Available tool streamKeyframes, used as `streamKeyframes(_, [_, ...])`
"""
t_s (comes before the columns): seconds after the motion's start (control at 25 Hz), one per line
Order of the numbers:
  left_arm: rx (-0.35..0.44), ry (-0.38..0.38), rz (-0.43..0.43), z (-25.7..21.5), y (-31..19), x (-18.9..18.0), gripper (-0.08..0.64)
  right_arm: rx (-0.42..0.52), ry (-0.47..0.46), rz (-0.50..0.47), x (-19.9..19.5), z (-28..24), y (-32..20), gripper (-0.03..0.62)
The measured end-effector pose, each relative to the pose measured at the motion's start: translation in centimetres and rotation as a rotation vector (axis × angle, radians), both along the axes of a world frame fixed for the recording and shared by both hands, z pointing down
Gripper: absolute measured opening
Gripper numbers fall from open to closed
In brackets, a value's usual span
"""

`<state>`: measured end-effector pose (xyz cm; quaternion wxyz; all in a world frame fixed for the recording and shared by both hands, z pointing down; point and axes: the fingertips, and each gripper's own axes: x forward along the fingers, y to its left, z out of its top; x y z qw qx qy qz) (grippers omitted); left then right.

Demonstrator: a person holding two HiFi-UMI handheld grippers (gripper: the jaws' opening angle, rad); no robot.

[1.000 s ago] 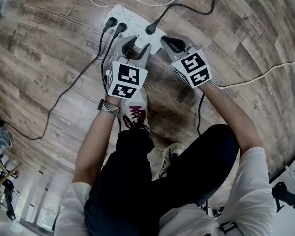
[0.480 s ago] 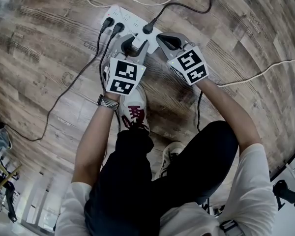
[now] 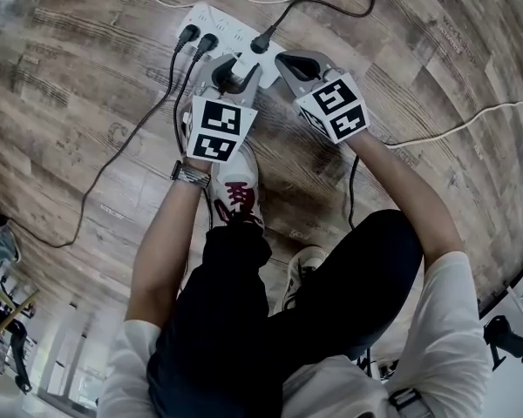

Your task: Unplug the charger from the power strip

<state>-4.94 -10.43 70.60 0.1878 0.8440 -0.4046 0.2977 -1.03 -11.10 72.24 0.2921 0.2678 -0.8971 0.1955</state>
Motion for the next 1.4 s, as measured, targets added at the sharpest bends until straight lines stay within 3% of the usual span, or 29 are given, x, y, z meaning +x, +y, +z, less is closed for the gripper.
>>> streamKeyframes(0.2, [-0.019,0.024,-0.01,0.09,0.1,-0.25,0.14,-0.005,0.001,-0.007,-0.17,0.11,0.04,0.003])
streamKeyframes(0.48, [-0.099,0.131,-0.042,0.09,-0.03,-0.29,0.147,-0.008,0.014,-0.02,-0.12,0.14,0.02,0.002])
streamKeyframes(0.68, [-0.039,-0.018,0.004,0.07,0.05,-0.14,0.14,-0.016,0.026,-0.019,-0.12,0.2,0.03,0.003])
streamKeyframes(0.88, [-0.025,-0.066,-0.002,0.01,0.17,-0.17,0.14,-0.011,0.028,-0.026,-0.25,0.15,0.11,0.002])
streamKeyframes(0.96, [-0.034,-0.049,-0.015,0.06,0.26,-0.33,0.14,-0.01,0.023,-0.03,-0.34,0.16,0.18,0.003])
streamKeyframes(1.16, [-0.118,0.102,-0.081,0.04,0.13,-0.6,0.147,-0.006,0.013,-0.03,-0.29,0.09,0.03,0.003])
streamKeyframes(1.4, [-0.105,0.089,-0.082,0.07,0.14,-0.65,0.146,0.001,0.015,-0.036,-0.36,0.16,0.05,0.002])
